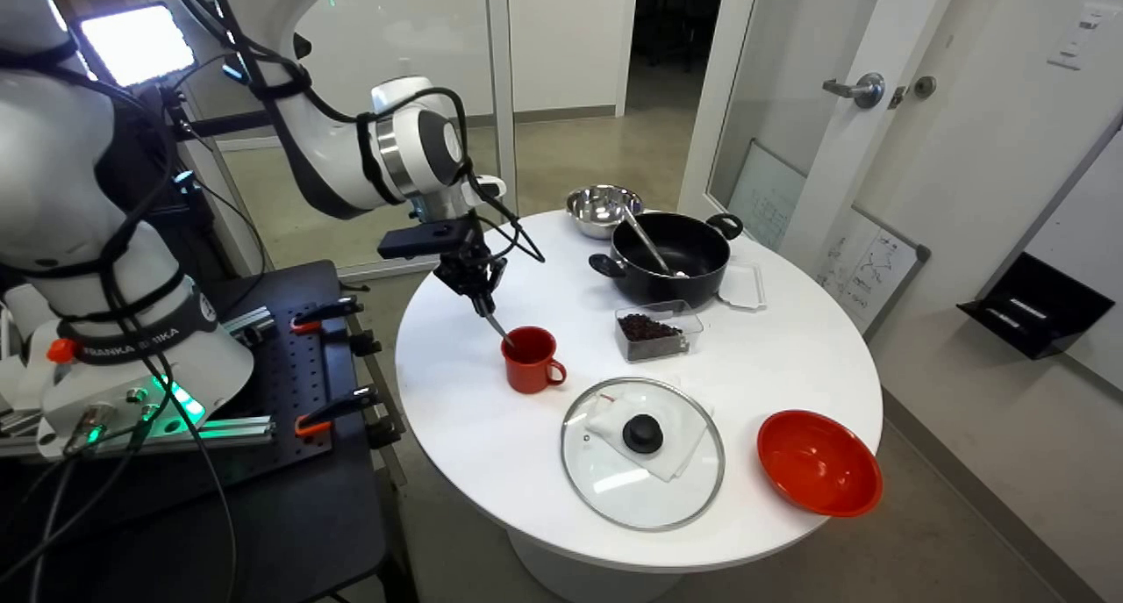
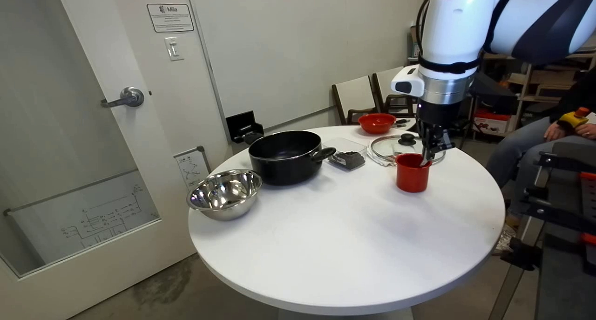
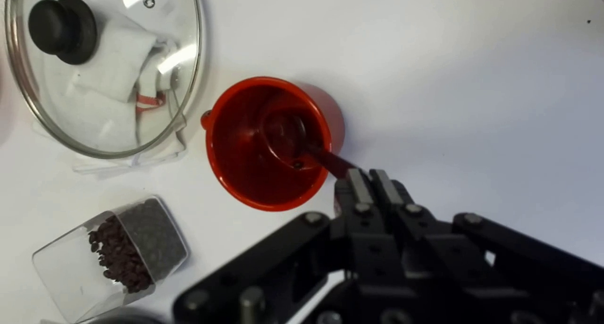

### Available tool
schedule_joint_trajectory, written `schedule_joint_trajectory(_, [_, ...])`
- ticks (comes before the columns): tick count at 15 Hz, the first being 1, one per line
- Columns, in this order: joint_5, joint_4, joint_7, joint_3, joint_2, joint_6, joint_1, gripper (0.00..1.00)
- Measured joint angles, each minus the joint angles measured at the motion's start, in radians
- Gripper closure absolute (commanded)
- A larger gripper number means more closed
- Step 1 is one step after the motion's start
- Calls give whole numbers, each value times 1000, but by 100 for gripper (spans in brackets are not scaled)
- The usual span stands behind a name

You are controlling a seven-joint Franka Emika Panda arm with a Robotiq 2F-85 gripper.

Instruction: Pick up the spoon from cup, then put it back in the cup

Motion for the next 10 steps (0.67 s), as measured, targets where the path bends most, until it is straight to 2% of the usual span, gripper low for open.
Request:
schedule_joint_trajectory(4, [0, 7, 0, 1, -7, -20, 2, 99])
schedule_joint_trajectory(8, [0, 10, 1, 4, -56, -149, 20, 99])
schedule_joint_trajectory(10, [0, 8, 5, 6, -105, -171, 24, 99])
